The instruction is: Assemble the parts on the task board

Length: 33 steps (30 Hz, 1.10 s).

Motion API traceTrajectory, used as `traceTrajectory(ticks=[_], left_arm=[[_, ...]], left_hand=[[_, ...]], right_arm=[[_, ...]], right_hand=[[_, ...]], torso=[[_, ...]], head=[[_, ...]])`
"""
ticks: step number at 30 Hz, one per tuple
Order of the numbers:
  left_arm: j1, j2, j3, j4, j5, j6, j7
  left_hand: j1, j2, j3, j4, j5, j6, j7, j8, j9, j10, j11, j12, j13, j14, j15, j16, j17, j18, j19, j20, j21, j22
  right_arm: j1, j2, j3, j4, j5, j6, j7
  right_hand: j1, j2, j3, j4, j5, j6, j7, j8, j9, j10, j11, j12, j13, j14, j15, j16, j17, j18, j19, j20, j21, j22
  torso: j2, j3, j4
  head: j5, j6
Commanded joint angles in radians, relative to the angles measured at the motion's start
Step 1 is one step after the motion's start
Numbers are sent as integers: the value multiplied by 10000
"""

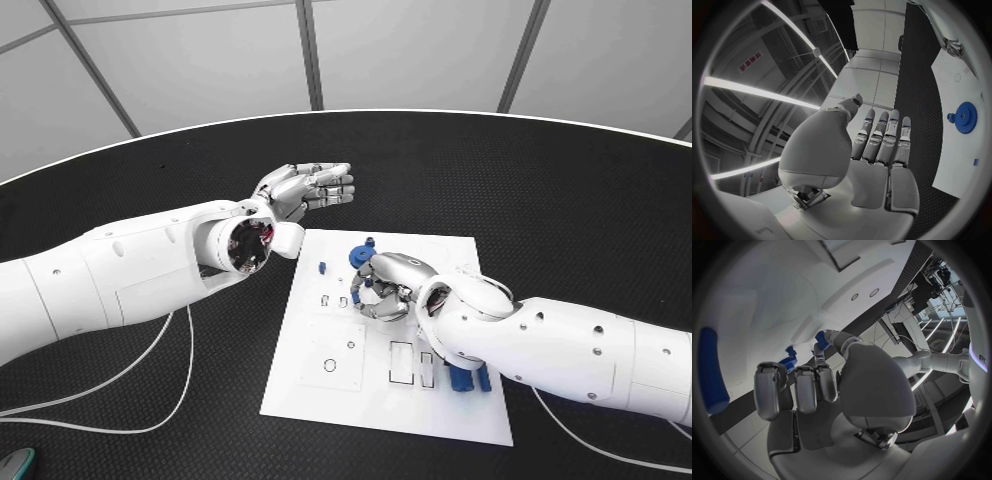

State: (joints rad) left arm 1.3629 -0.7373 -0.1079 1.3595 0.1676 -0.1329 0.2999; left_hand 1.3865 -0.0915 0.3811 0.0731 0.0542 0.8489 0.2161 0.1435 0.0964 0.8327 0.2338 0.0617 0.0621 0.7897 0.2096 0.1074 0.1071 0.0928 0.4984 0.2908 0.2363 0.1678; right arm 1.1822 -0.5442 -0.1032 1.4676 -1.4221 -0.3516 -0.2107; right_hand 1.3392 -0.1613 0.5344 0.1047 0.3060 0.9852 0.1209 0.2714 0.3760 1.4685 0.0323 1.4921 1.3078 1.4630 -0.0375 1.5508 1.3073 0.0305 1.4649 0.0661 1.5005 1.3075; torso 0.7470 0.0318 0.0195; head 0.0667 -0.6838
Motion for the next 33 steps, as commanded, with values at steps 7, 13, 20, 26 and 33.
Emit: traceTrajectory(ticks=[7,13,20,26,33], left_arm=[[1,-21,0,29,0,3,-12],[1,-37,0,54,0,-2,-24],[2,-61,0,67,0,-17,-29],[3,-67,1,76,0,-21,-33],[3,-70,1,80,-1,-23,-38]], left_hand=[[-10,86,79,18,-26,46,654,-44,-18,5,64,47,15,-10,26,3,18,177,65,19,-40,-32],[-10,86,79,18,-26,46,654,-44,-18,5,64,47,15,-10,26,3,18,177,65,19,-40,-32],[-10,86,79,18,-26,46,654,-44,-18,5,64,47,15,-10,26,3,18,177,65,19,-40,-32],[-10,86,79,18,-26,46,654,-44,-18,5,64,47,15,-10,26,3,18,177,65,19,-40,-32],[-10,86,79,18,-26,46,654,-44,-18,5,64,47,15,-10,26,3,18,177,65,19,-40,-32]], right_arm=[[-42,122,-6,-113,-2,47,1],[-54,146,-8,-196,-2,14,12],[-57,182,-8,-227,-2,21,8],[-58,236,-8,-291,-3,8,-26],[-58,304,-8,-367,-3,57,-49]], right_hand=[[-65,28,55,-20,43,-1,-41,262,252,414,17,-11,1958,975,-2,20,2153,-71,677,-15,-39,1819],[-81,24,57,-28,56,-16,-35,265,256,410,22,-15,1955,972,0,16,2142,-69,674,-13,-45,1813],[-88,22,60,-34,62,-28,-32,265,256,412,24,-11,1958,974,2,18,2148,-68,673,-12,-47,1811],[-143,-18,55,-66,55,-94,-10,261,260,401,41,-22,1950,974,14,18,2147,-70,676,-3,-43,1818],[-263,-64,43,-84,-34,-206,29,244,257,367,77,-57,1921,969,44,9,2125,-65,666,20,-65,1799]], torso=[[18,15,-15],[22,11,1],[14,30,-19],[17,23,-25],[14,23,-23]], head=[[20,-28],[-11,-56],[17,-92],[17,-98],[18,-106]])
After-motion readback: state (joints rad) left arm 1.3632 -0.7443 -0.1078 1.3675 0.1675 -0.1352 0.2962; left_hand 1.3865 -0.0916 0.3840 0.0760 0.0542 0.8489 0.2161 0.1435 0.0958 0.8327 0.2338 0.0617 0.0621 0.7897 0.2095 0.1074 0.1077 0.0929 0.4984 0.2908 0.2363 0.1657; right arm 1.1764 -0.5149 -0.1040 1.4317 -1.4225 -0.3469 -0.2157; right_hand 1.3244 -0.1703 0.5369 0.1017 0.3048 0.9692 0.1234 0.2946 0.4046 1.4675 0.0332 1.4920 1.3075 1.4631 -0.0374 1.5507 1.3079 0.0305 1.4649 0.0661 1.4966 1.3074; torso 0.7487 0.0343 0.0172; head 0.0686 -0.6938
